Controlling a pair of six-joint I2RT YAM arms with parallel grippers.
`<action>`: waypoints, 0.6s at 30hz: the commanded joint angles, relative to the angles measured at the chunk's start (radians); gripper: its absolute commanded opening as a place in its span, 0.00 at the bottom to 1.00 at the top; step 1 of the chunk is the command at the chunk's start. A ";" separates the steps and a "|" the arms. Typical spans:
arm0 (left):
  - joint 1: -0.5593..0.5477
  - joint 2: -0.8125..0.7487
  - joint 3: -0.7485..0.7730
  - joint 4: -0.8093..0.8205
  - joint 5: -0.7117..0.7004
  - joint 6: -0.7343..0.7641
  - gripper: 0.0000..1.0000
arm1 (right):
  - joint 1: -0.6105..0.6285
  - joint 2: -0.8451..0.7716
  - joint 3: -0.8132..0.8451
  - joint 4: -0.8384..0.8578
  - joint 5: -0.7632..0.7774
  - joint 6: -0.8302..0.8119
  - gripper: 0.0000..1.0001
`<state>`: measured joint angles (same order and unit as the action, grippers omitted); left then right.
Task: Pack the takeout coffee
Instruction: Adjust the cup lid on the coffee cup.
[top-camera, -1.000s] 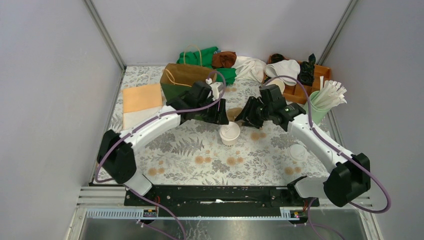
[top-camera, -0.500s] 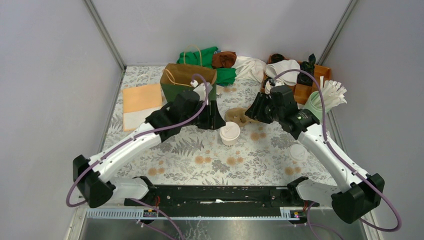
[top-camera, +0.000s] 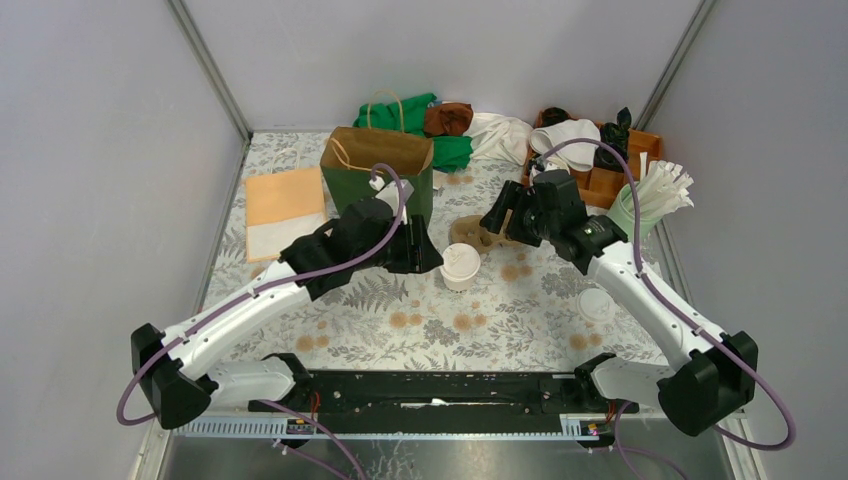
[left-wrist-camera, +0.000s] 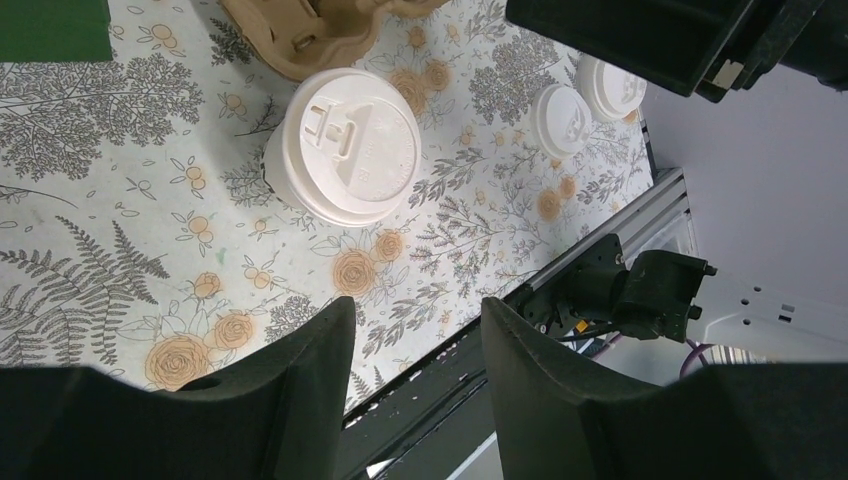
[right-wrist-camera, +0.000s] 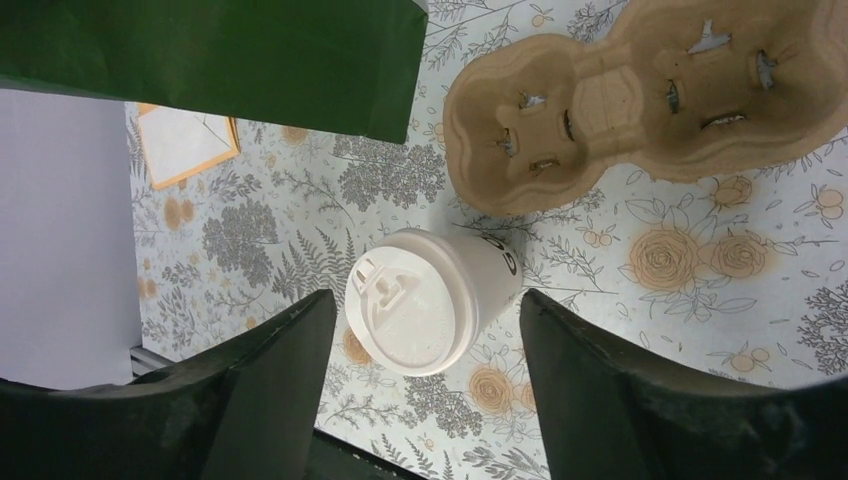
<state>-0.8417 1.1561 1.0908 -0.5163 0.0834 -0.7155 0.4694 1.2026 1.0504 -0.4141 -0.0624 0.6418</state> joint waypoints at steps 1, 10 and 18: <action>-0.020 -0.034 -0.001 0.017 -0.030 -0.024 0.54 | -0.004 0.014 0.004 0.055 0.026 0.035 0.78; -0.054 -0.066 -0.048 0.027 -0.054 -0.057 0.54 | -0.003 0.020 -0.012 0.061 0.044 0.070 1.00; -0.071 -0.077 -0.082 0.051 -0.064 -0.072 0.54 | -0.003 0.049 0.045 0.007 0.090 0.020 1.00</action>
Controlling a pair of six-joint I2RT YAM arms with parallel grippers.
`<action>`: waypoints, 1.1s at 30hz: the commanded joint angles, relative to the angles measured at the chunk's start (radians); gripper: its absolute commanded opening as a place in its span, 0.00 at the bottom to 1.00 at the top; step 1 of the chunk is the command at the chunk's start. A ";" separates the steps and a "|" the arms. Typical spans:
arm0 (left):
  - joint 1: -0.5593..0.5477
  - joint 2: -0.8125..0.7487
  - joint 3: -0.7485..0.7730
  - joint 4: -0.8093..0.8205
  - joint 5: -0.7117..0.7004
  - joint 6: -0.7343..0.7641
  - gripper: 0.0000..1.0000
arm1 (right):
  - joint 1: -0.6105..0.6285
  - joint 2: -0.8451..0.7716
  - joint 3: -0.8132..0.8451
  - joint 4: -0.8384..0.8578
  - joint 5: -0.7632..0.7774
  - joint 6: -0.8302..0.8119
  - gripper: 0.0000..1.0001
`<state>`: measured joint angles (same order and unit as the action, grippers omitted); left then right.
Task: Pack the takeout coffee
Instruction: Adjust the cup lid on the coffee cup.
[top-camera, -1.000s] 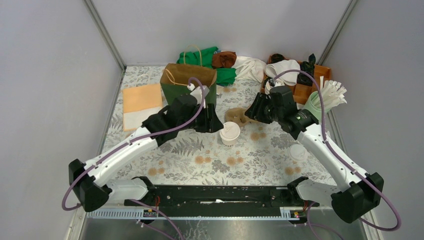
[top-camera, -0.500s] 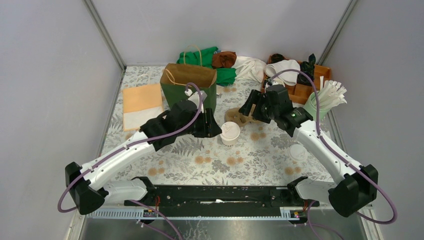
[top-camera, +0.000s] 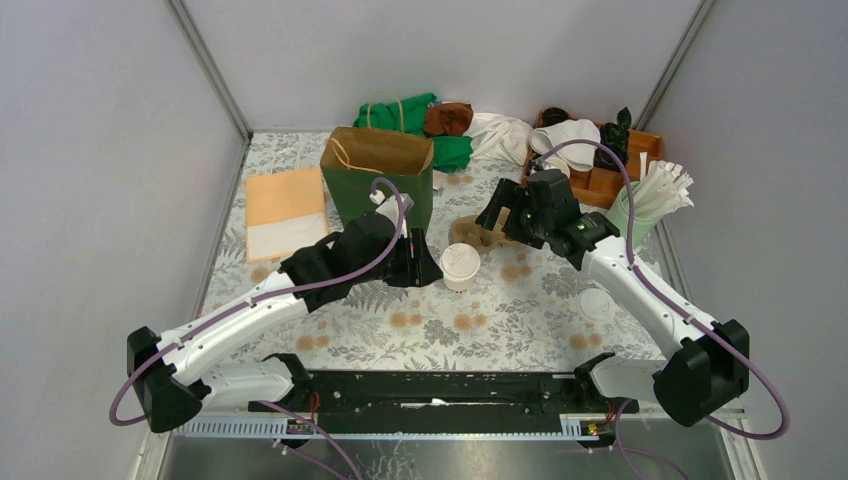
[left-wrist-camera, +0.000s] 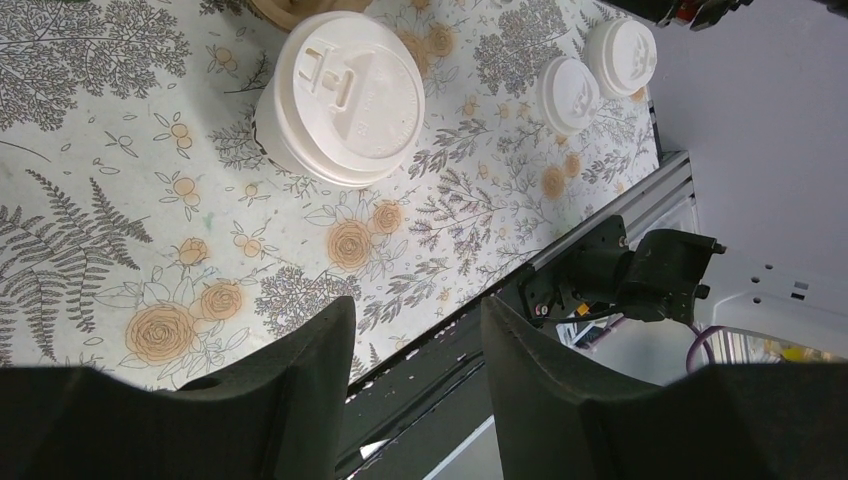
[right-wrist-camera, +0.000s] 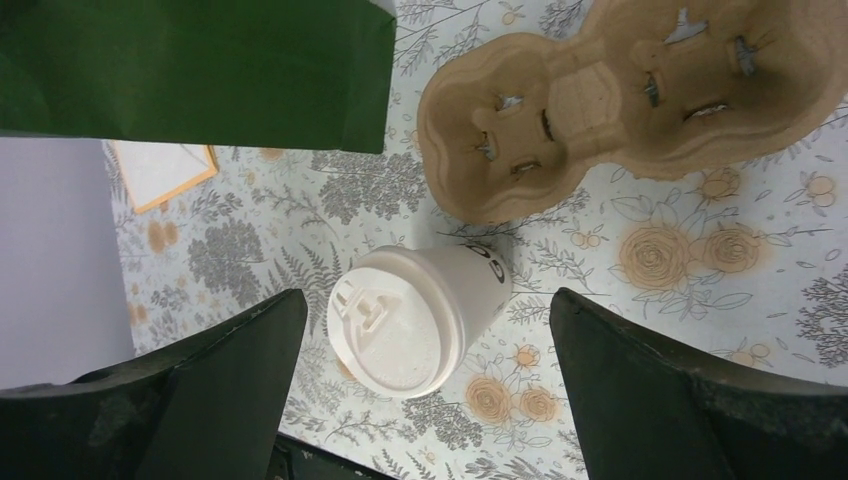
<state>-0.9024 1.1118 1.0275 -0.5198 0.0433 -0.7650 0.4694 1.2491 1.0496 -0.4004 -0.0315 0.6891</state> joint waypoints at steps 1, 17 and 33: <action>-0.013 -0.037 -0.026 0.060 -0.027 -0.029 0.54 | -0.003 0.001 0.039 0.000 0.058 -0.020 1.00; -0.045 -0.033 -0.044 0.079 -0.070 -0.056 0.54 | -0.004 -0.021 -0.032 0.051 0.033 0.042 1.00; -0.060 -0.025 -0.051 0.117 -0.092 -0.059 0.53 | -0.003 -0.031 -0.045 0.052 0.011 0.027 1.00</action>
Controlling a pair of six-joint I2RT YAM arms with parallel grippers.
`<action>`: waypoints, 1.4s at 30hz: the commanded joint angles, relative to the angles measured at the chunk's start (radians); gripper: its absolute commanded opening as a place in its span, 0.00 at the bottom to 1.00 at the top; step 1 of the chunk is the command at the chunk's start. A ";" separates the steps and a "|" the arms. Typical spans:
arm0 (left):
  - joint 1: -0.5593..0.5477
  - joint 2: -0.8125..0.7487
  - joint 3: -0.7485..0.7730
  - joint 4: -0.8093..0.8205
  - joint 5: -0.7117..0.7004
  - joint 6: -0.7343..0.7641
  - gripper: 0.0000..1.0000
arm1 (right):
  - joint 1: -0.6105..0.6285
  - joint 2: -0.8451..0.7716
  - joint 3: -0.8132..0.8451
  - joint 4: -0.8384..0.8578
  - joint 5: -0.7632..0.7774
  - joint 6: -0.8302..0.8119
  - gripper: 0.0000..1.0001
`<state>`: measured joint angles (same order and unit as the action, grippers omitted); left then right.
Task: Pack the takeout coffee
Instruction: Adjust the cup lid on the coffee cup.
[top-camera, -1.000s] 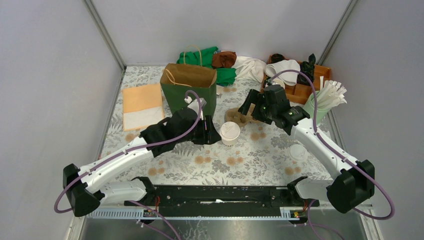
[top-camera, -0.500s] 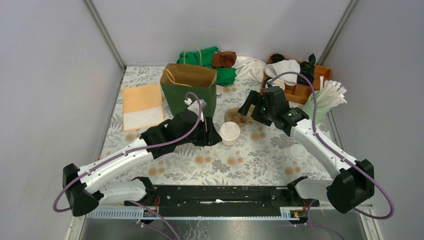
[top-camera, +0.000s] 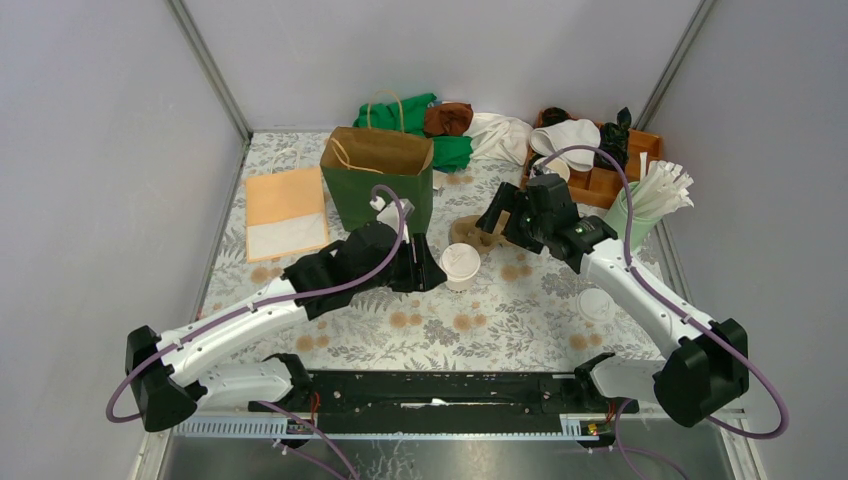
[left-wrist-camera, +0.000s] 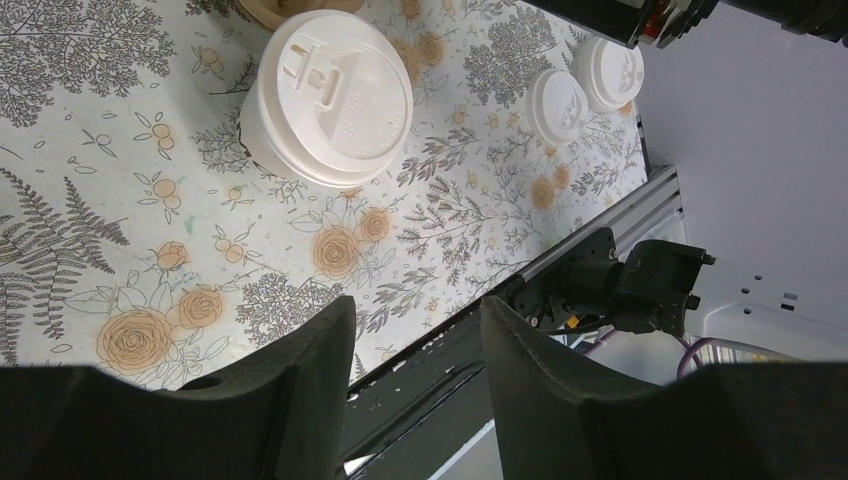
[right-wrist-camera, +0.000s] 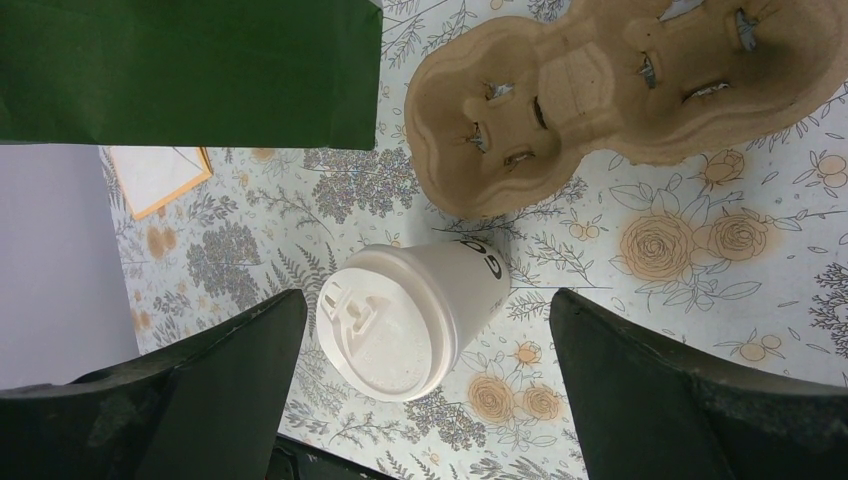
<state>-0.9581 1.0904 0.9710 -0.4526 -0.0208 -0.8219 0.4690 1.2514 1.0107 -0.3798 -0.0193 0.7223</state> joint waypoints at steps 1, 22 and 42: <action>-0.004 0.002 0.011 0.049 -0.029 -0.001 0.53 | -0.003 -0.035 -0.006 0.027 0.000 -0.008 1.00; -0.042 0.034 -0.045 0.155 -0.080 -0.100 0.50 | -0.003 -0.047 0.043 -0.010 -0.085 -0.052 0.99; -0.061 0.024 -0.045 0.152 -0.137 -0.140 0.50 | -0.003 -0.094 -0.015 0.030 -0.103 -0.106 1.00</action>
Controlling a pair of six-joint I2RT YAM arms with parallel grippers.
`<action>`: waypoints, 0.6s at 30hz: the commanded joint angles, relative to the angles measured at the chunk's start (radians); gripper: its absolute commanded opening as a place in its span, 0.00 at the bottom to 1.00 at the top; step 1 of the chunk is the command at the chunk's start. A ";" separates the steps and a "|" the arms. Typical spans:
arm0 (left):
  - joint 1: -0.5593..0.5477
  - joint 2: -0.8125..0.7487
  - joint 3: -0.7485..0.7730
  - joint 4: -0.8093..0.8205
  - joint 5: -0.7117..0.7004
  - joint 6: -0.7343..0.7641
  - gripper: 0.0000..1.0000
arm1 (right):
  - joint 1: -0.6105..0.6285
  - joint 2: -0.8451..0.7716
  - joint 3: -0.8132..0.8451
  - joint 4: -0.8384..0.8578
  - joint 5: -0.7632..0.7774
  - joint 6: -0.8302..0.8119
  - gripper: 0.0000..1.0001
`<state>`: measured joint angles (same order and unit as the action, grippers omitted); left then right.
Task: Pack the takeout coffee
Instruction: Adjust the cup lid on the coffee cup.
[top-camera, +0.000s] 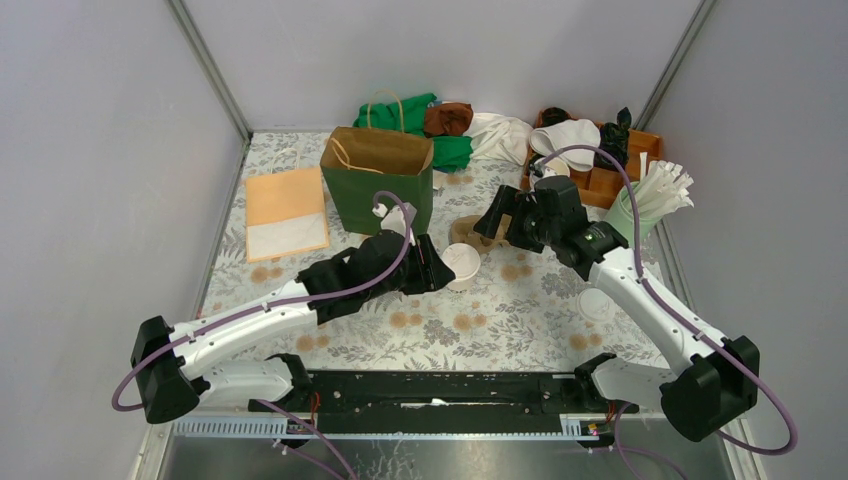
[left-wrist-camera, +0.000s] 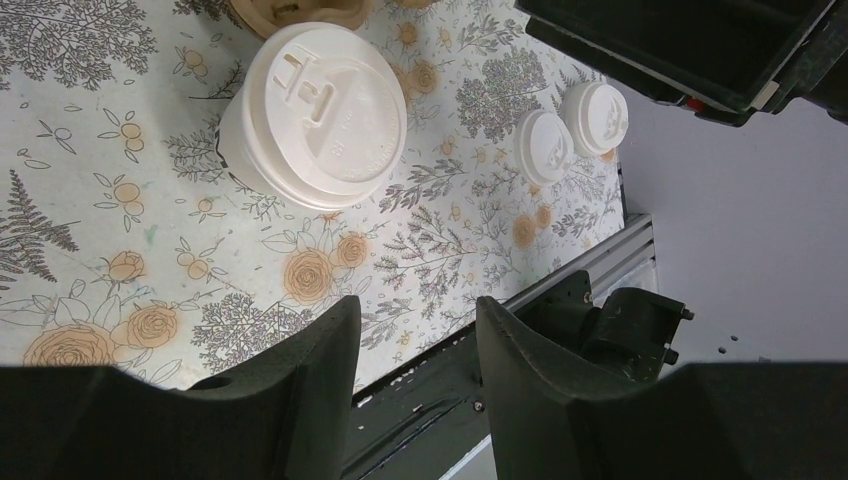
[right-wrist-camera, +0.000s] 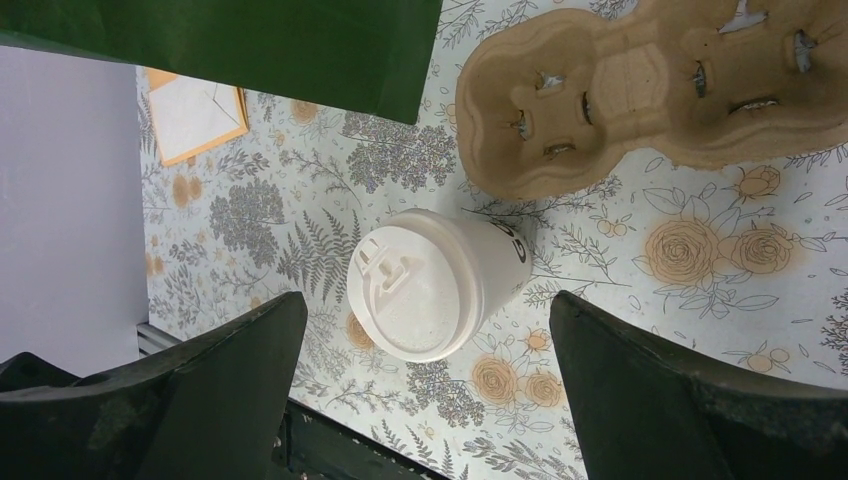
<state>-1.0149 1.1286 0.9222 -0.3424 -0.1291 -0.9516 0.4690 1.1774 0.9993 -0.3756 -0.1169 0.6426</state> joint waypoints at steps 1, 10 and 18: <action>-0.004 -0.013 0.006 0.042 -0.030 -0.009 0.50 | -0.003 -0.021 -0.006 0.025 -0.004 -0.028 1.00; -0.004 -0.011 0.002 0.044 -0.033 -0.021 0.51 | -0.003 -0.038 -0.015 0.024 0.014 -0.034 1.00; -0.004 -0.005 0.006 0.051 -0.040 -0.029 0.51 | -0.003 -0.057 -0.019 0.019 0.020 -0.042 1.00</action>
<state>-1.0149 1.1286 0.9222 -0.3416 -0.1490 -0.9699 0.4690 1.1549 0.9829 -0.3748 -0.1143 0.6212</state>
